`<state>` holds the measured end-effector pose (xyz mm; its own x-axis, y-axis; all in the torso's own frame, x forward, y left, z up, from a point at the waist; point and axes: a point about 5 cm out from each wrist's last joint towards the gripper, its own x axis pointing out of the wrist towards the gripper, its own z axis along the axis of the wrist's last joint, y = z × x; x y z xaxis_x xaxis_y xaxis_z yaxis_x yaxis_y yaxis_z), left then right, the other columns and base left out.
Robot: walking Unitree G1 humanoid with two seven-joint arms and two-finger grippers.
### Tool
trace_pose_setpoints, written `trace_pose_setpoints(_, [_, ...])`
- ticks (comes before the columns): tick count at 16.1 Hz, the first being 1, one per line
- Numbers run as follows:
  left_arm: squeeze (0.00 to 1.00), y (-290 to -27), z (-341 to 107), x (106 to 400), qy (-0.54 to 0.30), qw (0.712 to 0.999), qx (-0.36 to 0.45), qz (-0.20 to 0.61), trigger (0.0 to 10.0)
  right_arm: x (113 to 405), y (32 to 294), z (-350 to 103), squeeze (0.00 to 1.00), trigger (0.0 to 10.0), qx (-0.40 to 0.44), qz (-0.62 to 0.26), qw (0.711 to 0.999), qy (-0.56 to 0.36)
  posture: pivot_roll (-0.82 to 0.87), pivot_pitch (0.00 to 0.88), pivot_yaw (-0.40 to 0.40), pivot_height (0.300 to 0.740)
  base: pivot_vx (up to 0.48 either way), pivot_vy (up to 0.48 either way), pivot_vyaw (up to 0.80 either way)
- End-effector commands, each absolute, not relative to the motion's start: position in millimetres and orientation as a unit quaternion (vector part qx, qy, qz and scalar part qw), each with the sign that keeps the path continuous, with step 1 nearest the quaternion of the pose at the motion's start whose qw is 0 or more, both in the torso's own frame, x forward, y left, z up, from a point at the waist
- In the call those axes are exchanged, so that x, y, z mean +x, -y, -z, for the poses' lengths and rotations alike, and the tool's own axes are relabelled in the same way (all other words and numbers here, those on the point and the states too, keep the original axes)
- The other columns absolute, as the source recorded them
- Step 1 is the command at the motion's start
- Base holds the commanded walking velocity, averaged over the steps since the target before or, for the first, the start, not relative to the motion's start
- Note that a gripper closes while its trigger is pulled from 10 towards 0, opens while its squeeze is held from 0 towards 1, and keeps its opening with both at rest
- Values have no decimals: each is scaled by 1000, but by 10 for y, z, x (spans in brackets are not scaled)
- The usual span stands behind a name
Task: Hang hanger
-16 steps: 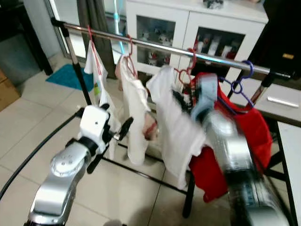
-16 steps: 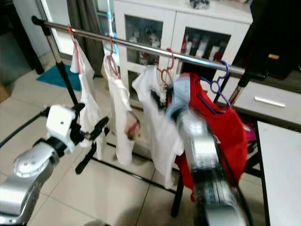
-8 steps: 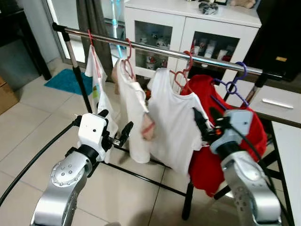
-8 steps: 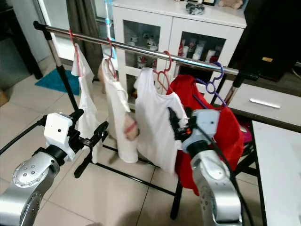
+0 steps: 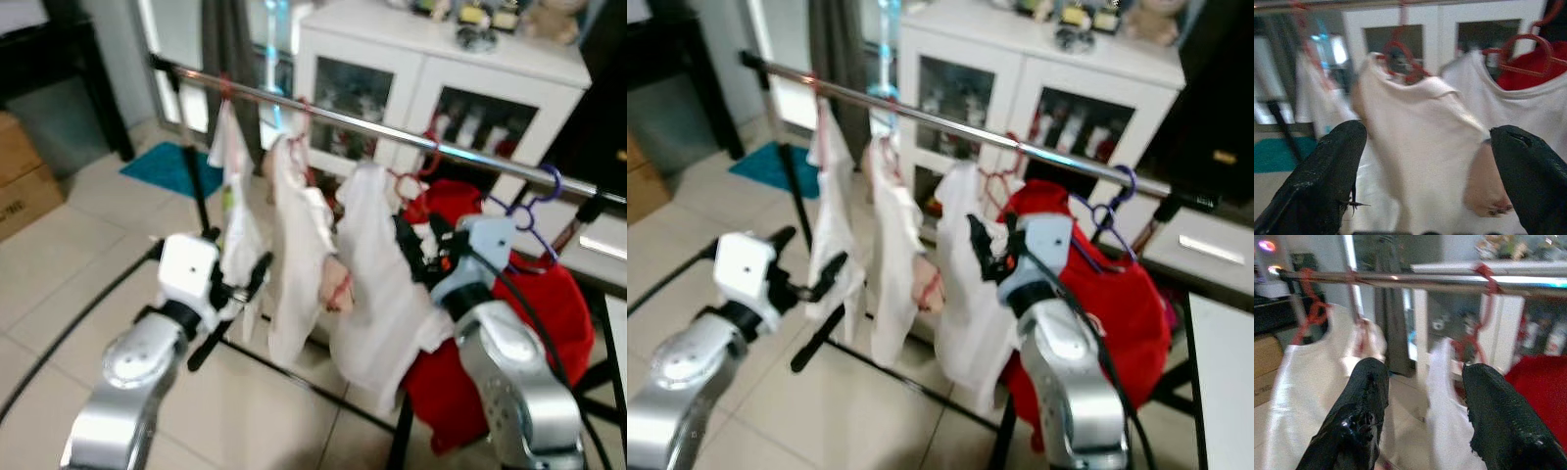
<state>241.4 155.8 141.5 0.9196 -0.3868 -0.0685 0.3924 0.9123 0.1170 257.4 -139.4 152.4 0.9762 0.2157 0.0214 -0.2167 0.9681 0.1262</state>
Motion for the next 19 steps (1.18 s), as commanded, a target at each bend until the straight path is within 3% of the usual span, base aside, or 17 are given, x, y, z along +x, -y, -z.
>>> trace_pose_setpoints(1, [0,-1570,-1468,2413,-15,978,67,199,10000,2589,1404,-1561,0,10000,68,-102,992,6,1,0,-39,740,319,0,0])
trace_pose_setpoints(5, [0,-1542,-1474,2410,-12,975,67,212,10000,2649,1419,-1590,0,10000,63,-105,992,3,-1,0,-35,740,304,0,0])
trace_pose_setpoints(10, [0,-1447,-1475,2358,-12,964,60,259,10000,2658,1428,-1645,0,10000,48,-137,989,-1,1,0,-36,740,0,0,0])
trace_pose_setpoints(11, [0,-1432,-1471,2343,-15,960,61,274,10000,2666,1416,-1668,1000,10000,48,-150,988,0,1,0,-36,740,0,0,0])
trace_pose_setpoints(14, [0,-1377,-1466,2312,-25,940,70,334,10000,2819,1393,-1677,1000,10000,20,-165,985,-47,3,0,-39,740,0,0,0])
trace_pose_setpoints(19, [0,-1328,-1486,2477,-20,932,72,355,10000,3174,1488,-1694,1000,10000,0,-169,981,-98,10,0,-44,740,0,0,0])
